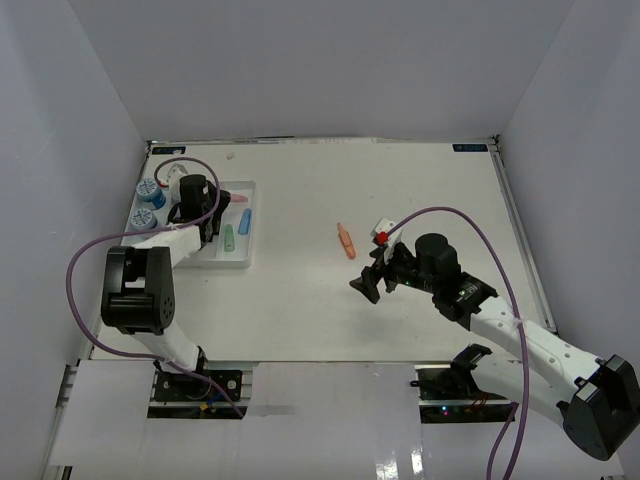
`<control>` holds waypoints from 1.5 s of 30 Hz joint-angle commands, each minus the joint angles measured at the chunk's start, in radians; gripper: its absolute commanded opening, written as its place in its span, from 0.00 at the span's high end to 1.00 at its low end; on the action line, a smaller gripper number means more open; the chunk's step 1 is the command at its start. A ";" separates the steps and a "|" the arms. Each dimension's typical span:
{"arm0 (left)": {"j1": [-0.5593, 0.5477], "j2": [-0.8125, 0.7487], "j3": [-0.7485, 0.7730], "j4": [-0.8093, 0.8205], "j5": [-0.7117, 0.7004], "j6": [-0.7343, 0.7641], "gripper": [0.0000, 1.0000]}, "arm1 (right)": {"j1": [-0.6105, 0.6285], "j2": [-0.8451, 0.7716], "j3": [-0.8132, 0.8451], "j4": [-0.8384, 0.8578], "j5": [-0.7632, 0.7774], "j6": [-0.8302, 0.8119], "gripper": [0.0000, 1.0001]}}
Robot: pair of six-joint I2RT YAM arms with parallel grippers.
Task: Sort the stationery into containers
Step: Place the pen in the storage box.
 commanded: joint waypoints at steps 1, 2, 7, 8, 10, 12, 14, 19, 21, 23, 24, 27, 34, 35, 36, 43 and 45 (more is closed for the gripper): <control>0.004 0.003 0.035 0.080 -0.018 -0.019 0.74 | 0.000 -0.008 -0.006 0.022 0.008 0.009 0.03; 0.006 0.009 0.036 0.084 -0.013 -0.012 0.73 | 0.001 -0.008 -0.006 0.018 0.008 0.009 0.03; 0.004 0.015 0.027 0.063 -0.015 0.013 0.68 | 0.000 -0.004 -0.010 0.022 0.011 0.009 0.03; 0.004 0.014 0.020 0.064 -0.015 0.014 0.67 | 0.000 -0.001 -0.010 0.022 0.010 0.010 0.03; 0.004 0.012 -0.011 0.078 -0.018 0.013 0.67 | 0.001 0.001 -0.010 0.027 0.008 0.012 0.04; 0.006 0.010 -0.026 0.095 -0.016 0.005 0.67 | 0.001 0.002 -0.009 0.025 0.007 0.012 0.03; 0.004 0.012 -0.051 0.113 -0.015 -0.001 0.67 | 0.000 -0.004 -0.010 0.024 0.005 0.012 0.04; 0.006 0.021 -0.076 0.133 -0.006 -0.013 0.65 | 0.000 -0.008 -0.019 0.019 0.008 0.015 0.04; 0.004 0.012 -0.082 0.126 0.002 -0.012 0.65 | 0.000 -0.008 -0.024 0.021 0.013 0.015 0.04; 0.004 -0.008 -0.100 0.115 -0.007 -0.012 0.63 | 0.000 -0.004 -0.026 0.022 0.013 0.015 0.04; 0.003 -0.034 -0.105 0.089 -0.012 -0.013 0.63 | 0.001 -0.001 -0.024 0.024 0.016 0.016 0.04; 0.003 -0.115 -0.140 0.054 -0.015 -0.013 0.59 | 0.000 0.021 -0.015 0.028 0.025 0.024 0.04; 0.003 -0.330 -0.168 -0.083 0.033 0.091 0.32 | 0.001 0.108 0.037 0.010 0.135 0.072 0.00; 0.003 -0.351 -0.163 -0.138 0.042 0.109 0.28 | 0.000 0.122 0.062 0.001 0.157 0.085 0.00; 0.004 -0.373 -0.155 -0.167 0.054 0.155 0.19 | 0.000 0.139 0.075 -0.019 0.200 0.092 0.00; 0.004 -0.485 -0.030 -0.500 0.043 0.338 0.02 | -0.002 0.339 0.214 -0.090 0.329 0.142 0.05; 0.004 -0.525 -0.033 -0.543 0.051 0.378 0.02 | -0.002 0.390 0.259 -0.091 0.347 0.154 0.07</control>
